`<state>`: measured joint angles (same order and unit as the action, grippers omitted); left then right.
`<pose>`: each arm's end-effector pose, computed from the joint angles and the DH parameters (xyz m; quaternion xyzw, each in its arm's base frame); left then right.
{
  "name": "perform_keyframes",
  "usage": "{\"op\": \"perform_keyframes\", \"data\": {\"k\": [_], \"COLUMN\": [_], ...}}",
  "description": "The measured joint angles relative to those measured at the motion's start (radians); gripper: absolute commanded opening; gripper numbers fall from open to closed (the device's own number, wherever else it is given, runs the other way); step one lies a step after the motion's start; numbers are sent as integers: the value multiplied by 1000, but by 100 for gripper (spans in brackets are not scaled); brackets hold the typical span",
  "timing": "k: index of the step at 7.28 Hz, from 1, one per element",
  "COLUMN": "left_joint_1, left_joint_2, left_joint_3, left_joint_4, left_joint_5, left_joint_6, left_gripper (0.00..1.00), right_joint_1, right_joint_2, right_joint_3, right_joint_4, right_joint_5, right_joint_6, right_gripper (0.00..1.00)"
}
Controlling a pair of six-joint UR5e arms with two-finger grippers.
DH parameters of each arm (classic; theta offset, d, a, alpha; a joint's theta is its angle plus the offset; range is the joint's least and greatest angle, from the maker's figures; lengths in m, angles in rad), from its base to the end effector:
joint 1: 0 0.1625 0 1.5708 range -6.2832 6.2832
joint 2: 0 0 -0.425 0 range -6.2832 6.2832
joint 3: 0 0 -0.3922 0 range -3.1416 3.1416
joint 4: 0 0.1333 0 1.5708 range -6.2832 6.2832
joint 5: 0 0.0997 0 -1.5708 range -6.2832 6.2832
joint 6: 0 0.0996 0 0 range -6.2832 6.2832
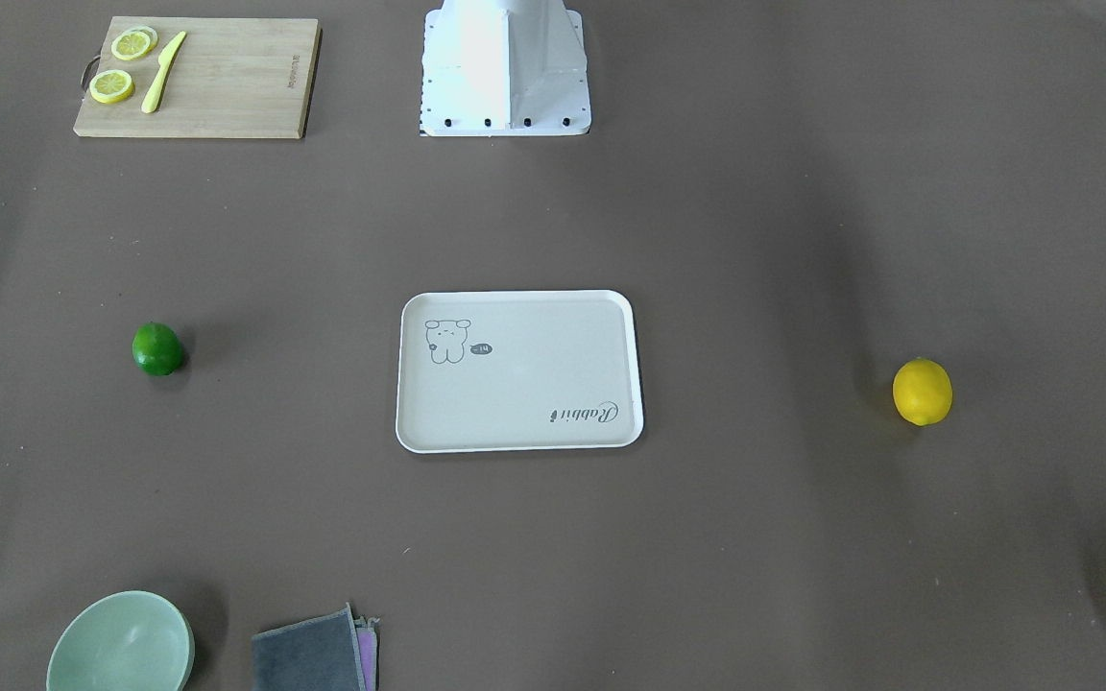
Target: Place all lemons on tray
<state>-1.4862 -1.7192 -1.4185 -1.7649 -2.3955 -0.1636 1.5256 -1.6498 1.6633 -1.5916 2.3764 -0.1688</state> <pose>-0.0121 -0.5688 0.6319 0.0369 0.4067 0.0020 0.9128 0.0407 -0.4601 0.6506 0.0209 -0.3915 -0.0968 0.9149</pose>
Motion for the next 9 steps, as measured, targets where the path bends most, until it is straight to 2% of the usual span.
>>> {"op": "perform_keyframes", "data": {"k": [3, 6, 9], "left_joint_1": [94, 193, 255], "left_joint_2": [-8, -48, -119], "left_joint_3": [-6, 11, 29], "left_joint_4": [-51, -101, -108], "left_joint_5": [-140, -173, -178], "left_joint_6": [-11, -11, -11], "left_gripper": [98, 98, 98], "right_joint_1": [-114, -253, -314], "right_joint_2": [31, 113, 167], "right_joint_3": [9, 1, -6], "right_joint_4": [6, 4, 4], "right_joint_5": [2, 5, 20], "right_joint_6": [4, 19, 63], "right_gripper": [100, 100, 100]}}
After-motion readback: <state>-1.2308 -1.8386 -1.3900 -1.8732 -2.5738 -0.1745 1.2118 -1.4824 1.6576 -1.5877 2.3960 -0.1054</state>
